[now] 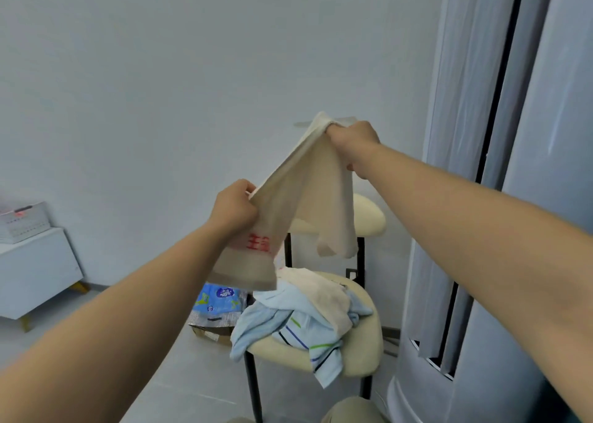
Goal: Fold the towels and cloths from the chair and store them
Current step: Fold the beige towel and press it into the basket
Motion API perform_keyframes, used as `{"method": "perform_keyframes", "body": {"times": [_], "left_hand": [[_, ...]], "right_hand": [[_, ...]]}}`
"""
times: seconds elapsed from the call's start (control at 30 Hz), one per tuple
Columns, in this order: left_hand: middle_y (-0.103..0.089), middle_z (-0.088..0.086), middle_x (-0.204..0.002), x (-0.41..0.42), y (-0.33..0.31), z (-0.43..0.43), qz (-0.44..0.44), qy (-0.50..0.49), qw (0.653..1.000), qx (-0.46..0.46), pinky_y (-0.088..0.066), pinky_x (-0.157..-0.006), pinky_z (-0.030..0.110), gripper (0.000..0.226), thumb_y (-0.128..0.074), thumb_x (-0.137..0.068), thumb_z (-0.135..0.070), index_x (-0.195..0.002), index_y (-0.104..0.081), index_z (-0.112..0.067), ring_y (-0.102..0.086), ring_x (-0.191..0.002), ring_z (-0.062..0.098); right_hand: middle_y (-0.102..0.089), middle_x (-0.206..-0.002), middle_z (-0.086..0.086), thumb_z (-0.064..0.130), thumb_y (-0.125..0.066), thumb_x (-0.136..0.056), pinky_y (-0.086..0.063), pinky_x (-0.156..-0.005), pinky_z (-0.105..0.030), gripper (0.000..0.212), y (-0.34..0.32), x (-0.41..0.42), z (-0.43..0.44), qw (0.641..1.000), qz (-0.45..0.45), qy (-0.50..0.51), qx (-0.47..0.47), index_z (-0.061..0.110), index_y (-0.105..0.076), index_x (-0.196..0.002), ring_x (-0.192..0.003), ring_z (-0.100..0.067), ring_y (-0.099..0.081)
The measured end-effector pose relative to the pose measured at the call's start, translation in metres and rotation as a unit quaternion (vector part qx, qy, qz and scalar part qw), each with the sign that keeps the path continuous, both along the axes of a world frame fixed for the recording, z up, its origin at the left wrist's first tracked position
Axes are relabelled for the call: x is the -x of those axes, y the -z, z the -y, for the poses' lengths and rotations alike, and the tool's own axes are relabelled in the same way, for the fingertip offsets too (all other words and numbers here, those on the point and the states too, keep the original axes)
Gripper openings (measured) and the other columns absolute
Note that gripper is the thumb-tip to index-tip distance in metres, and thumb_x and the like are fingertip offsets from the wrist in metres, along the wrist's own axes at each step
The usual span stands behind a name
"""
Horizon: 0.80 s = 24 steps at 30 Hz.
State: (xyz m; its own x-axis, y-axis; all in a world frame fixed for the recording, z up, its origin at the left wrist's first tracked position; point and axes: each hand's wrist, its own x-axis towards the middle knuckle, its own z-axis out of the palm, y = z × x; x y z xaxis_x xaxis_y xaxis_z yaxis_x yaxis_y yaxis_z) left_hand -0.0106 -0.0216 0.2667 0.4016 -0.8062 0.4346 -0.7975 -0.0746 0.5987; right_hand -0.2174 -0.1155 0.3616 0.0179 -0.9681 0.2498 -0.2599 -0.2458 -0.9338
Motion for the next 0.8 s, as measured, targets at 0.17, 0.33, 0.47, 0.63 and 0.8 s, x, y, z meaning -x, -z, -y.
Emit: {"method": "perform_keyframes", "body": {"times": [0.17,0.33,0.47,0.63,0.8], "left_hand": [[-0.063,0.010,-0.079,-0.038,0.002,-0.018,0.070,-0.054,0.993,-0.082,-0.043,-0.065,0.031,0.021,-0.045,-0.077,0.002,-0.070,-0.059,-0.011,-0.059,-0.084,0.032],[-0.068,0.010,-0.082,-0.073,0.013,-0.027,0.028,-0.079,0.993,-0.078,-0.049,-0.062,0.031,0.021,-0.047,-0.082,-0.005,-0.082,-0.067,-0.010,-0.061,-0.076,0.026],[-0.071,0.015,-0.085,-0.081,0.013,-0.027,-0.151,-0.070,0.986,0.008,-0.062,-0.071,0.041,0.013,-0.057,-0.088,-0.013,-0.083,-0.067,-0.007,-0.071,-0.078,0.030],[-0.069,0.013,-0.101,-0.054,-0.010,-0.023,-0.159,0.047,0.985,0.043,-0.063,-0.075,0.043,0.023,-0.045,-0.100,-0.006,-0.099,-0.067,-0.011,-0.072,-0.083,0.027],[-0.069,-0.003,-0.096,-0.011,-0.031,-0.024,-0.044,0.135,0.990,0.006,-0.053,-0.056,0.022,0.026,-0.043,-0.104,-0.014,-0.104,-0.068,-0.021,-0.074,-0.069,0.017]], "right_hand": [[-0.061,-0.114,-0.004,0.055,-0.068,-0.084,-0.057,-0.090,-0.046,0.055,0.000,0.009,0.005,0.994,0.086,-0.012,-0.059,0.014,-0.056,-0.119,-0.104,-0.027,-0.061],[-0.069,-0.107,-0.005,0.052,-0.074,-0.079,-0.060,-0.077,-0.038,0.050,0.002,0.012,0.009,0.988,0.140,-0.011,-0.060,0.014,-0.066,-0.111,-0.096,-0.025,-0.067],[-0.070,-0.094,-0.006,0.041,-0.075,-0.082,-0.060,-0.077,-0.037,0.033,0.005,0.015,0.017,0.979,0.188,-0.046,-0.071,0.014,-0.069,-0.100,-0.080,-0.023,-0.068],[-0.059,-0.093,-0.012,0.001,-0.042,-0.074,-0.057,-0.076,-0.036,0.034,0.012,0.026,0.025,0.955,0.235,-0.144,-0.110,0.008,-0.068,-0.095,-0.079,-0.032,-0.060],[-0.067,-0.093,-0.014,0.009,-0.055,-0.086,-0.058,-0.076,-0.034,0.018,0.016,0.020,0.029,0.935,0.237,-0.227,-0.134,0.005,-0.069,-0.096,-0.080,-0.028,-0.067]]}}
